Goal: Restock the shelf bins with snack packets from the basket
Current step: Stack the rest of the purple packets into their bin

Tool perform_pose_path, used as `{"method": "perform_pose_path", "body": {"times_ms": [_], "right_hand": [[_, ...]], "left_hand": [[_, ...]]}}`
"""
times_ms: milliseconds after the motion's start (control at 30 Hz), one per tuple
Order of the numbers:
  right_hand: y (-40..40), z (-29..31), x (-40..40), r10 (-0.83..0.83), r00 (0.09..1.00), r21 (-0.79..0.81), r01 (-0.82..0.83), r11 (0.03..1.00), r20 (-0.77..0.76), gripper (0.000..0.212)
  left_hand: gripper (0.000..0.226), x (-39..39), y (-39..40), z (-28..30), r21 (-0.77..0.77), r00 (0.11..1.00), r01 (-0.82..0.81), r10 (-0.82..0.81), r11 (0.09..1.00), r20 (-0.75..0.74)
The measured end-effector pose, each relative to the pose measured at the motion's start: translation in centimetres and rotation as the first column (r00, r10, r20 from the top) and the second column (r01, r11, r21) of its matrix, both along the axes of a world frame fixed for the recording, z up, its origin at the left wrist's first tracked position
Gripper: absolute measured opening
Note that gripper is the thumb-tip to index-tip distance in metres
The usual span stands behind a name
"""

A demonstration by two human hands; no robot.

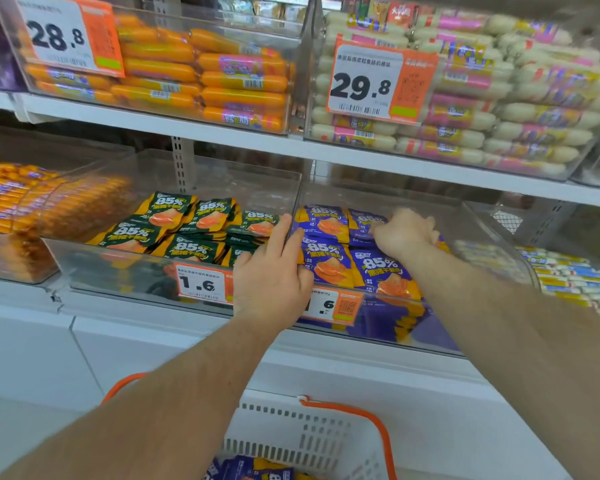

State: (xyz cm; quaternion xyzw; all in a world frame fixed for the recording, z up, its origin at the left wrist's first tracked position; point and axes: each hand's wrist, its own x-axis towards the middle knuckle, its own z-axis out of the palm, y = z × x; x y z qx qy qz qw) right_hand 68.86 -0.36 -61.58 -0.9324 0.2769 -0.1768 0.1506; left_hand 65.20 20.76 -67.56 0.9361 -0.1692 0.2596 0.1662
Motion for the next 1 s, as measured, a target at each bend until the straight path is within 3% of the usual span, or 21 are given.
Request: {"method": "perform_pose_path", "body": {"times_ms": [67, 133, 200, 233, 267, 333, 400, 467, 500, 533, 600, 700, 767, 867, 1000], "right_hand": [[2.0, -0.1, -1.6, 0.183, 0.93, -0.187, -0.128, 0.974, 0.319, 0.024], [4.8, -0.7, -3.9, 0.456, 0.683, -0.39, -0.264, 0.882, 0.57, 0.017], [7.9, -1.7, -6.4, 0.628, 0.454, -0.511, -0.366, 0.778, 0.632, 0.014], [9.5, -2.6, -7.6, 0.668, 0.387, -0.514, -0.434, 0.74, 0.635, 0.013], [11.1, -3.9, -8.6, 0.689, 0.348, -0.49, -0.508, 0.708, 0.636, 0.011], [14.0, -8.2, -9.8, 0.691, 0.387, -0.373, -0.63, 0.682, 0.61, 0.011], [15.9, -13.9, -10.7, 0.641, 0.587, -0.159, -0.664, 0.731, 0.495, 0.016], [16.5, -19.5, -11.6, 0.579, 0.794, 0.095, -0.601, 0.794, 0.184, 0.02], [16.5, -21.9, -12.3, 0.56, 0.828, 0.199, -0.546, 0.814, -0.019, 0.02], [16.2, -24.3, -13.0, 0.562, 0.8, 0.291, -0.497, 0.817, -0.21, 0.021], [15.5, -28.3, -14.8, 0.608, 0.623, 0.44, -0.425, 0.791, -0.492, 0.031], [14.6, -32.6, -17.0, 0.603, 0.324, 0.454, -0.43, 0.78, -0.729, 0.033], [14.3, -33.9, -17.7, 0.569, 0.185, 0.445, -0.451, 0.774, -0.801, 0.022], [14.0, -35.2, -18.2, 0.569, 0.124, 0.471, -0.436, 0.767, -0.813, 0.018], [13.8, -36.5, -19.0, 0.545, 0.139, 0.453, -0.41, 0.791, -0.827, 0.028]], "left_hand": [[0.053, -0.1, 0.1, 0.3, -0.075, 0.999, 0.04, -0.04, 0.996, 0.007], [0.055, -0.9, 0.6, 0.3, -0.234, 0.99, 0.128, -0.108, 0.964, 0.093], [0.049, -2.2, 1.6, -0.4, -0.396, 0.958, 0.243, -0.154, 0.886, 0.244], [0.043, -3.1, 2.3, -1.6, -0.448, 0.948, 0.272, -0.157, 0.852, 0.277], [0.038, -4.1, 3.0, -3.1, -0.485, 0.953, 0.27, -0.157, 0.832, 0.261], [0.029, -6.2, 4.4, -7.1, -0.535, 0.983, 0.182, -0.156, 0.825, 0.094], [0.026, -8.1, 5.7, -11.4, -0.531, 0.962, 0.017, -0.158, 0.847, -0.221], [0.034, -9.3, 7.0, -15.0, -0.371, 0.849, -0.115, -0.103, 0.921, -0.519], [0.038, -9.7, 7.6, -16.5, -0.287, 0.774, -0.137, -0.078, 0.948, -0.628], [0.038, -10.0, 8.3, -17.6, -0.233, 0.704, -0.141, -0.068, 0.962, -0.707], [0.03, -10.6, 9.1, -19.3, -0.183, 0.602, -0.124, -0.073, 0.975, -0.795], [0.019, -11.4, 9.5, -21.5, -0.133, 0.516, -0.068, -0.08, 0.989, -0.853], [0.021, -11.8, 9.5, -22.5, -0.109, 0.481, -0.027, -0.082, 0.994, -0.873], [0.028, -12.0, 9.5, -23.4, -0.1, 0.437, -0.004, -0.088, 0.995, -0.895], [0.029, -12.0, 9.5, -23.6, -0.108, 0.422, -0.019, -0.09, 0.994, -0.902]]}}
